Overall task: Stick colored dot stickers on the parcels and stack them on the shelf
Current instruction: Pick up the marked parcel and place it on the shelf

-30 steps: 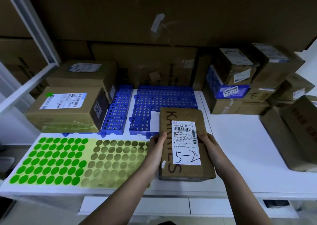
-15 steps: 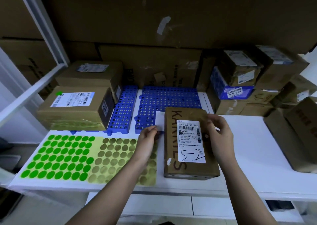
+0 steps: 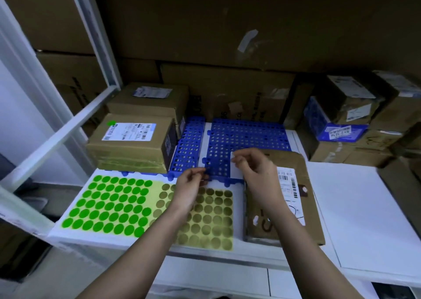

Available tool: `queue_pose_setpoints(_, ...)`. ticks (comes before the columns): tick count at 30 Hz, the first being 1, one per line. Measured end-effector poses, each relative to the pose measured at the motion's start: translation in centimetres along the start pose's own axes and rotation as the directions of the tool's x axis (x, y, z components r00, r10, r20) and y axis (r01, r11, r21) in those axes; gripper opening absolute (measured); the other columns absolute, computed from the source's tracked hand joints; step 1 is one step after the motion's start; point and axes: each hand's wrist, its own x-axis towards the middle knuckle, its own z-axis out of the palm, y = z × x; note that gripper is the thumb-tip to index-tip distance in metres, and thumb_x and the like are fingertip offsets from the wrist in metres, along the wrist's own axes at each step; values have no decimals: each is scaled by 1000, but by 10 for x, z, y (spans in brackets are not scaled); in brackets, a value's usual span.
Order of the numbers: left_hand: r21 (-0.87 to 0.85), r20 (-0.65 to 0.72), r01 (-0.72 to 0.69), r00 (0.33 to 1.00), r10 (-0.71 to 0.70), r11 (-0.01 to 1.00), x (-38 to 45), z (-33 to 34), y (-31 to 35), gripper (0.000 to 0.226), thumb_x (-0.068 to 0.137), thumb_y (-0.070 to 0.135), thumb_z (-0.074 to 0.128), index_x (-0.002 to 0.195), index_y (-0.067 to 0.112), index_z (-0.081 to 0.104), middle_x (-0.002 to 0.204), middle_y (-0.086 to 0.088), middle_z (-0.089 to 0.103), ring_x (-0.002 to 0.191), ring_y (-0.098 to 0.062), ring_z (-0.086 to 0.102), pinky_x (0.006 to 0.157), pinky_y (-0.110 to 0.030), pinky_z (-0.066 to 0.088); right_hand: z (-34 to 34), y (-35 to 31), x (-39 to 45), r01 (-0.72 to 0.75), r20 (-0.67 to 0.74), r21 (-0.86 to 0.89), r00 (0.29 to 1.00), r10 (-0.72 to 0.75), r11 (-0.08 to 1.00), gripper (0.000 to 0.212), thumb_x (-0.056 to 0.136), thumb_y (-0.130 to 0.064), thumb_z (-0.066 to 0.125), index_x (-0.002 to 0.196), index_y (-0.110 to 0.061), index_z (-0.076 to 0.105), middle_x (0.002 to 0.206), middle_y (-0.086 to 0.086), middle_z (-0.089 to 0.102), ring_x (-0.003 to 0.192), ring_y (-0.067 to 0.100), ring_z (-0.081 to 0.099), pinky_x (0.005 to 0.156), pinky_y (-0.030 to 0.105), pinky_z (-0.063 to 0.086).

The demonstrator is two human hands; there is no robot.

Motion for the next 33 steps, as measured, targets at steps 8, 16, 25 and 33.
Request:
queue_pose_setpoints(8,174,-2,2,1000,-2,985,12,-40,-13,24,95,5,45,88,21,62,105,-13,68,95,-26,64,91,-36,49,66,15,-6,-95,247,-183,959,140,978,18,94,-17,54,111,-22,61,99,-3,70,89,15,65,75,32,50)
queue_pose_setpoints(16,706,243,-238,966,87,667,10,-63,-33,38,93,15,51,130,17,53,129,-2,56,115,-18,56,90,-24,42,102,61,-16,-354,173,-431,871,461,830,57,91,-24,55,142,-15,32,143,13,36,132,32,34,105,39,36)
queue_pose_setpoints(25,815,537,-527,843,27,243,9,-41,-45,66,91,27,54,148,14,22,155,-1,17,141,-21,17,113,-30,21,112,69,-23,-479,25,-395,848,530,784,77,86,-40,60,147,-18,20,150,10,26,139,31,23,111,47,27)
queue_pose_setpoints(33,829,536,-524,844,-9,198,15,-41,-53,72,88,38,58,148,27,21,157,2,11,143,-22,9,113,-36,20,105,73,-12,-486,29,-333,851,524,808,79,81,-38,67,144,-14,26,140,13,43,128,34,41,103,43,37)
